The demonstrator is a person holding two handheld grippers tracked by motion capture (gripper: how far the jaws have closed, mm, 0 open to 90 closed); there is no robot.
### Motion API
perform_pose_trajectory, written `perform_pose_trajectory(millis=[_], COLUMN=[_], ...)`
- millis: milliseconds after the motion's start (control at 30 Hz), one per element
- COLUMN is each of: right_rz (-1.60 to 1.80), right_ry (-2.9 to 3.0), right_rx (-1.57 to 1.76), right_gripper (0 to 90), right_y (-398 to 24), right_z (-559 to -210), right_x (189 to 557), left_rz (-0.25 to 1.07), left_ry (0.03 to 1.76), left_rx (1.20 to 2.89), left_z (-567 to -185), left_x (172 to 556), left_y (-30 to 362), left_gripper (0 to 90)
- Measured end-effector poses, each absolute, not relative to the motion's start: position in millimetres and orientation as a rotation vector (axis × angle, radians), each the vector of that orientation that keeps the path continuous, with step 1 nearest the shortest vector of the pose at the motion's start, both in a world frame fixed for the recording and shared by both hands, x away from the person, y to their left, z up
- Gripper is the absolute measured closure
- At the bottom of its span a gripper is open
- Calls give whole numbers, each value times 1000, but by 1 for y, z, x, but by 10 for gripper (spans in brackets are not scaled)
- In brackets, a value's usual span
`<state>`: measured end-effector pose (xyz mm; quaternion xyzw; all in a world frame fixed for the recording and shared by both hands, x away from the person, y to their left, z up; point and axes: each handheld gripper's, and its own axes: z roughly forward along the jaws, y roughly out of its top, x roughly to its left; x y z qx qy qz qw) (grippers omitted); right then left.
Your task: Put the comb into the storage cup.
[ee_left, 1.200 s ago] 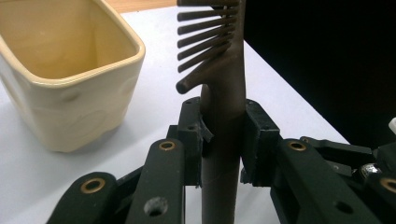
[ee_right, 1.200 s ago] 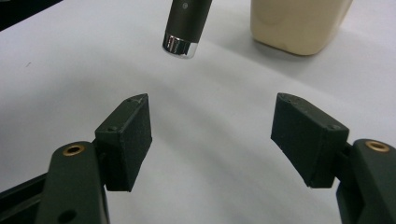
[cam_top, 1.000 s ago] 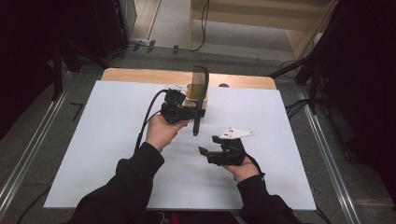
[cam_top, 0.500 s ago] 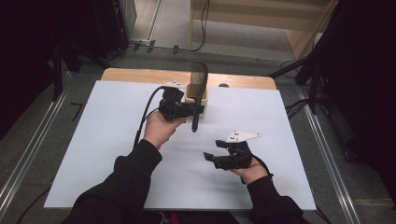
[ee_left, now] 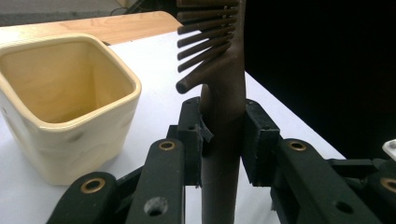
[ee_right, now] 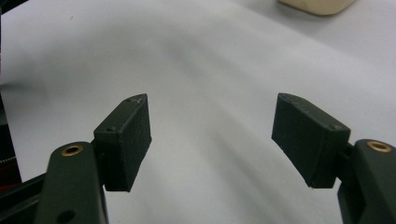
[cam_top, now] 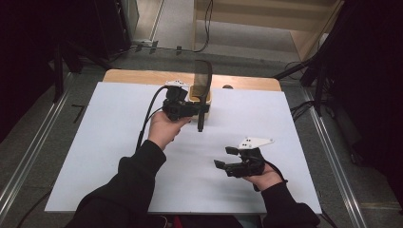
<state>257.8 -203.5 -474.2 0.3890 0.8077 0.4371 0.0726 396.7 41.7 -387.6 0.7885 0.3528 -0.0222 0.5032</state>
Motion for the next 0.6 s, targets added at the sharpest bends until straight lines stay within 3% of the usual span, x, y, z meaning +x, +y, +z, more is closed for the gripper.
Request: perform_pose_trajectory(millis=[600], right_rz=[1254], right_ry=[2441], right_rx=[1191], right_gripper=[254], right_y=[-231], right_z=[-477], right_x=[243], left_rz=[-19], left_ry=[860], left_rx=[1909], left_z=[-378], left_x=[409], left_y=[43], left_gripper=[725])
